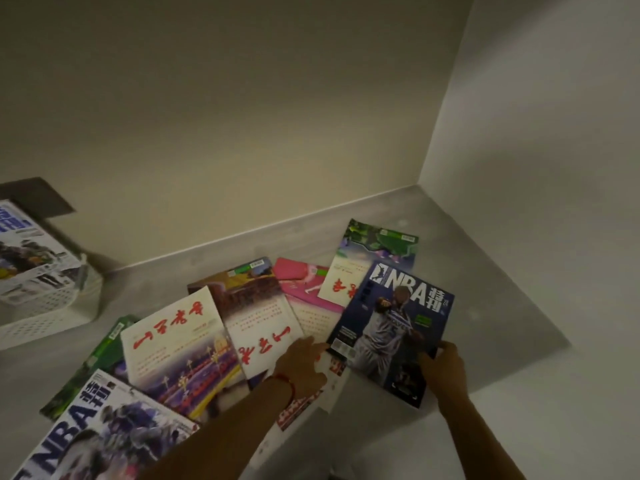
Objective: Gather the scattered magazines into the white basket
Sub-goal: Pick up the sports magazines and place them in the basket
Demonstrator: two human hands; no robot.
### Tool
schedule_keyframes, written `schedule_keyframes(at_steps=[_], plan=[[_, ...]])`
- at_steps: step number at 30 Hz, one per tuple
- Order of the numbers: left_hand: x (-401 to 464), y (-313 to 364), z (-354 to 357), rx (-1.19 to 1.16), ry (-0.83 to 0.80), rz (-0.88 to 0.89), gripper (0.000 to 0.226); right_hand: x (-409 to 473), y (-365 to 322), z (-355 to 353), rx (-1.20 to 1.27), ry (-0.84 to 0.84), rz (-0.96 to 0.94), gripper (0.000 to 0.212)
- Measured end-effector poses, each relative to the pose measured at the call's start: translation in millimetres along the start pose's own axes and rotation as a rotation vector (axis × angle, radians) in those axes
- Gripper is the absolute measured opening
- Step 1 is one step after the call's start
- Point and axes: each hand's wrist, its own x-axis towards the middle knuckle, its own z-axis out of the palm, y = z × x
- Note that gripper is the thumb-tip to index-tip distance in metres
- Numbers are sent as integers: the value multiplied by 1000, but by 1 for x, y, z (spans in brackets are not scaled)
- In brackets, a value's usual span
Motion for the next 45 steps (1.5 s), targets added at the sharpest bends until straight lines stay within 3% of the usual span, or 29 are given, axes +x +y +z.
schedule_keyframes(at_steps=[3,7,11,17,20,22,29,33,37,41,45], plan=[[2,2,5,85,29,-56,70,6,-6,10,121,-8,70,58],[1,1,3,33,-59,-60,83,22,-9,18,215,-56,208,66],[3,3,-3,-16,-72,-111,90,35,-12,26,327,-101,233,63],[4,5,-10,-84,-98,-132,80,37,-28,37,400,-79,230,67],[3,2,-10,-130,-106,-111,76,33,-29,41,468,-65,214,78],[1,0,-10,-164,-99,-92,74,32,-28,39,479,-95,200,72],[-11,-14,-5,-269,-28,-92,72,11,-41,24,505,-155,-77,39],[-22,-22,-17,-406,149,-114,52,-4,-54,13,684,-254,-182,36],[-36,-40,-49,-500,302,-27,47,-18,-77,-8,691,-260,-349,26],[-54,-70,-87,-796,489,-29,35,-51,-114,-13,646,-436,-508,27],[-87,-123,-127,-1261,344,111,27,-108,-160,31,606,-734,-597,41]])
